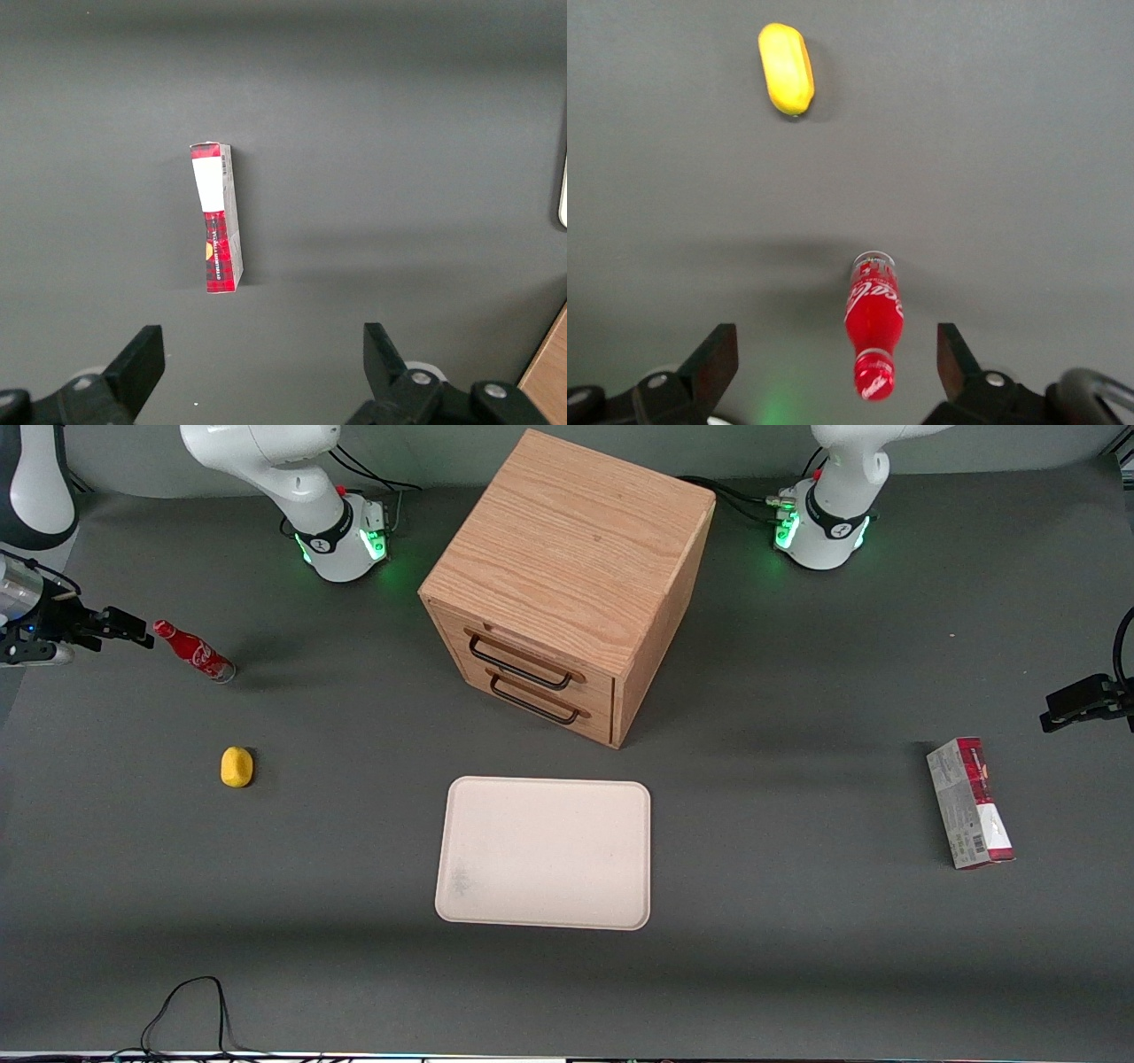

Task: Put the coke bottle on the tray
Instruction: 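Move the right gripper down over the red Coca-Cola bottle, then close the right gripper around the bottle's body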

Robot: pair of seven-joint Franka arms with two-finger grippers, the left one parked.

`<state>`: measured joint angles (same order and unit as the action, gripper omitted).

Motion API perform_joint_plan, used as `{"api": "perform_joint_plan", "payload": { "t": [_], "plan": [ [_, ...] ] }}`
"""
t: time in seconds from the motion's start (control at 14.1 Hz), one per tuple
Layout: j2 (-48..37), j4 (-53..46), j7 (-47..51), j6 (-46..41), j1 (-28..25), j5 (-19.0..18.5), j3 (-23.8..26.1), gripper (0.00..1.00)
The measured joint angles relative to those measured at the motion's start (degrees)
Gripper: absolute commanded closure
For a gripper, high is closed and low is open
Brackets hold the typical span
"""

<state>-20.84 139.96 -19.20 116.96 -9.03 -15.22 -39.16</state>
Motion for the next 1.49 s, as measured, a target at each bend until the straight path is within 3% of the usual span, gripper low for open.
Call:
{"api": "perform_joint_plan", "payload": {
  "t": [0.21,0.64,1.2,1.27,1.35,1.49],
  "plan": [
    [-0.8,4.9,-0.2,4.9,0.0,-1.3,-1.4,0.01],
    [-1.5,9.8,-0.2,9.8,0.0,-8.9,-7.3,0.01],
    [-1.8,11.7,-0.2,10.2,0.0,-10.0,-9.5,0.02],
    [-1.8,11.9,-0.2,10.2,0.0,-10.2,-9.8,0.07],
    [-1.8,12.0,-0.2,10.2,0.0,-10.4,-10.1,0.2],
    [-1.8,12.2,-0.2,10.2,0.0,-10.6,-10.4,0.57]
  ]
}}
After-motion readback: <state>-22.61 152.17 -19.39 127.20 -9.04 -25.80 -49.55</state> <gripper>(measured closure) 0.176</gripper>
